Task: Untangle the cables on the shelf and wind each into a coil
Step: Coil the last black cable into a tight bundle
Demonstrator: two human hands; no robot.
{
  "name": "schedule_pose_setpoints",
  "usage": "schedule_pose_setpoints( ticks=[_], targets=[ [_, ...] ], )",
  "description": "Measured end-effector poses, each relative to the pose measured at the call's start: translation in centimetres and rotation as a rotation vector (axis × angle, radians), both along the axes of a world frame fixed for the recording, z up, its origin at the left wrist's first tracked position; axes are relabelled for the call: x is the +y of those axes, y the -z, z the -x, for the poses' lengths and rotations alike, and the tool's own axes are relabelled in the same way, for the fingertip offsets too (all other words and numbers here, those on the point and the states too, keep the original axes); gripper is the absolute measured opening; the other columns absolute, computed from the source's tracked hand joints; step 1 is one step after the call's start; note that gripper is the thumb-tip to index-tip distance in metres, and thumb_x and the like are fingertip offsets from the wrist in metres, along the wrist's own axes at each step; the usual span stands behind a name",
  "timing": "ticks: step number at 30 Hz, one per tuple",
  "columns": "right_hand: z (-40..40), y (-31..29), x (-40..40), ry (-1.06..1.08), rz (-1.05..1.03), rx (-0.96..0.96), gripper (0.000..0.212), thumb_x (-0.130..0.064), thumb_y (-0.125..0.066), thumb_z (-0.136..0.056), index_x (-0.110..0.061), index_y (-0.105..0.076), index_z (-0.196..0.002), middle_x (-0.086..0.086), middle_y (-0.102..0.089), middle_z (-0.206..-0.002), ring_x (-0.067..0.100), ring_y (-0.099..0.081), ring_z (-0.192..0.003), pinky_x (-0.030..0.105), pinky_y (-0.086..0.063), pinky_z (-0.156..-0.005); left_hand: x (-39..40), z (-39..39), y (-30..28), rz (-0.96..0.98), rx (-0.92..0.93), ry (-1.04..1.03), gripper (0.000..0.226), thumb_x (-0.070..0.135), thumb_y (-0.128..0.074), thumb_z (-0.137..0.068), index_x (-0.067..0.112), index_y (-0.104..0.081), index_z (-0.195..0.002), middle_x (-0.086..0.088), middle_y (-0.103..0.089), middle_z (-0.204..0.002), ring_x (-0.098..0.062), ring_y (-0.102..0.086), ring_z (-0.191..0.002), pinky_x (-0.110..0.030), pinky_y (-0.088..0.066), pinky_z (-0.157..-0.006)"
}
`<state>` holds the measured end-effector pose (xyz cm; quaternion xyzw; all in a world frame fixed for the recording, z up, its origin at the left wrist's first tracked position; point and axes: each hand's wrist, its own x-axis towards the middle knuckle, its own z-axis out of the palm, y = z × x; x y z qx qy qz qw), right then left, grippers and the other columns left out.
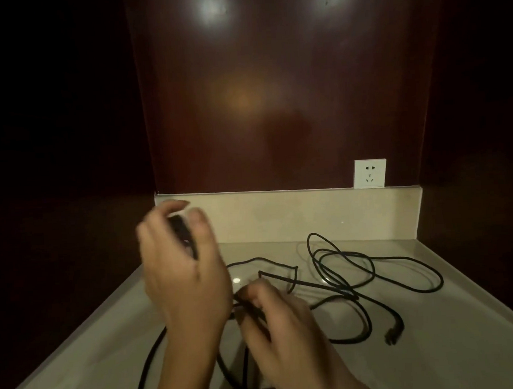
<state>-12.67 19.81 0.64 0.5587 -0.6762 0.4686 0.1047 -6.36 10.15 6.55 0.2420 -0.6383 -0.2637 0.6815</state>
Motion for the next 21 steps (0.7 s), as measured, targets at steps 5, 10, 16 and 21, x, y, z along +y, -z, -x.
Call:
schedule_pose_setpoints(
  ticks=[5, 10, 16, 21],
  targets=[
    [1.8, -1.0, 1.4, -0.073, -0.037, 0.248, 0.01, -0.027, -0.048, -0.091, -0.023, -0.057, -0.094, -0.004, -0.063, -0.082, 0.019, -0.06, -0.072, 0.04, -0.05, -0.064, -0.5, 0.7, 1.3, 0.092, -0.77, 0.048, 0.076, 0.084, 0.0, -0.08, 0.046, -0.052, -0.122, 0.01, -0.055, -0.105, -0.013, -0.056, -0.102, -0.033, -0.042, -0.077],
    [3.1, -2.6, 3.0, -0.022, 0.022, 0.362, 0.006, -0.027, -0.057, -0.089, -0.025, -0.063, -0.087, -0.01, -0.064, -0.077, 0.003, -0.057, -0.064, 0.026, -0.048, -0.058, 0.0, 0.2, 1.0, 0.015, -0.988, 0.53, 0.102, 0.092, 0.015, -0.066, 0.049, -0.067, -0.108, 0.013, -0.07, -0.109, -0.006, -0.061, -0.106, -0.035, -0.045, -0.094],
    [3.5, -3.5, 4.6, -0.025, 0.091, 0.238, 0.016, -0.036, -0.067, -0.078, -0.029, -0.054, -0.084, -0.02, -0.06, -0.065, -0.004, -0.059, -0.059, 0.017, -0.046, -0.055, 0.5, -0.4, 0.4, -0.102, -1.01, 1.114, 0.068, 0.089, -0.024, -0.077, 0.039, -0.071, -0.077, 0.017, -0.066, -0.069, 0.009, -0.06, -0.071, -0.018, -0.043, -0.075],
    [5.1, -2.9, 4.9, 0.025, 0.211, 0.148, 0.05, -0.055, -0.08, -0.067, -0.022, -0.043, -0.068, -0.004, -0.043, -0.048, 0.011, -0.038, -0.044, 0.018, -0.031, -0.047, 0.7, -0.4, 0.2, 0.038, -1.093, 1.34, 0.017, 0.011, -0.062, -0.099, 0.025, -0.071, -0.096, 0.006, -0.065, -0.079, 0.001, -0.059, -0.079, -0.015, -0.044, -0.075]
  ],
)
